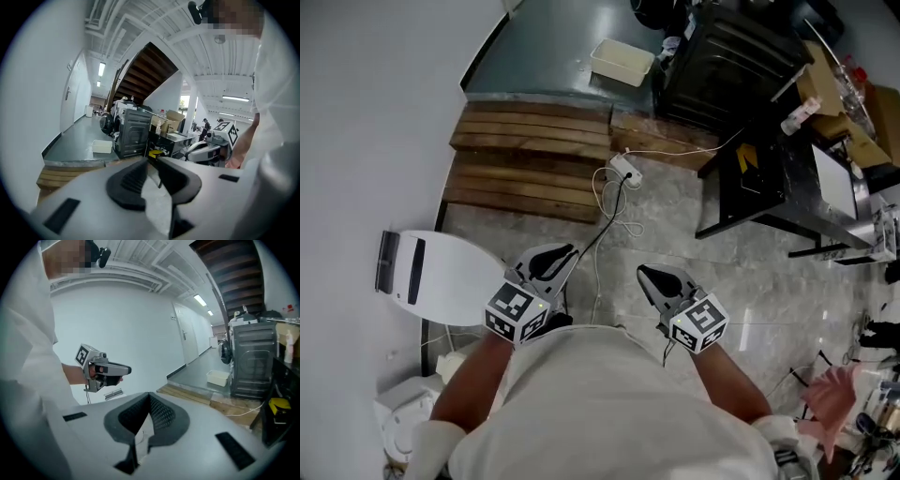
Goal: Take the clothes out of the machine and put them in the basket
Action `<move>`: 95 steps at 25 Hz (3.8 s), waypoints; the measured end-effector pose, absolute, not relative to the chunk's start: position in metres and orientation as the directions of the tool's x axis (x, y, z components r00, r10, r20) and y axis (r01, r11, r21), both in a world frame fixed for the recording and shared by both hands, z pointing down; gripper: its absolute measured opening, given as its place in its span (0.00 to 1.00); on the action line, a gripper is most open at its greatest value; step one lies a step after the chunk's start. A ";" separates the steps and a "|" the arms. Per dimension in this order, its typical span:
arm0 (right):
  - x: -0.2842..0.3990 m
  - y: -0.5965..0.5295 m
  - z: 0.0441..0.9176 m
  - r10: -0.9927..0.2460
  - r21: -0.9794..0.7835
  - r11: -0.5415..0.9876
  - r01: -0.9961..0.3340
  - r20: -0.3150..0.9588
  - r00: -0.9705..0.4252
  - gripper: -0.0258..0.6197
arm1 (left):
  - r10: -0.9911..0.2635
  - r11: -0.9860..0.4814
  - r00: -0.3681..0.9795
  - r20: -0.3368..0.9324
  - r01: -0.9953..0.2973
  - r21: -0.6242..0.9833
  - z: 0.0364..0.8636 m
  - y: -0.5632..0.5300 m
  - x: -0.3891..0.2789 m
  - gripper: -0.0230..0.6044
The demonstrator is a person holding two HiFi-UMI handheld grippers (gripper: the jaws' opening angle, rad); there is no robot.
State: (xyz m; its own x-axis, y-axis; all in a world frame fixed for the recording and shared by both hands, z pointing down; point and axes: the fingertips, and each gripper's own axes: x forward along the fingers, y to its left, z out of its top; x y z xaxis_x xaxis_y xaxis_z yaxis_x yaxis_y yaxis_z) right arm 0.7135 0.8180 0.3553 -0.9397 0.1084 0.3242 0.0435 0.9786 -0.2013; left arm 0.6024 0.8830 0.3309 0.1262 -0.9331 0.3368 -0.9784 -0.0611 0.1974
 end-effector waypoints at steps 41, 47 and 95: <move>0.204 0.528 0.349 0.243 -0.326 0.939 0.109 0.404 -0.882 0.04 | -0.874 -0.134 0.203 0.441 -0.974 0.183 0.297 0.523 0.117 0.38; 0.180 0.485 0.328 0.198 -0.338 0.940 0.053 0.408 -0.891 0.04 | -0.864 -0.167 0.238 0.443 -0.967 0.193 0.273 0.470 0.085 0.37; -0.033 0.070 0.465 -0.275 -0.405 0.665 -0.628 0.649 -0.710 0.04 | -0.345 -0.753 0.768 0.539 -0.570 0.330 0.442 -0.066 0.011 0.46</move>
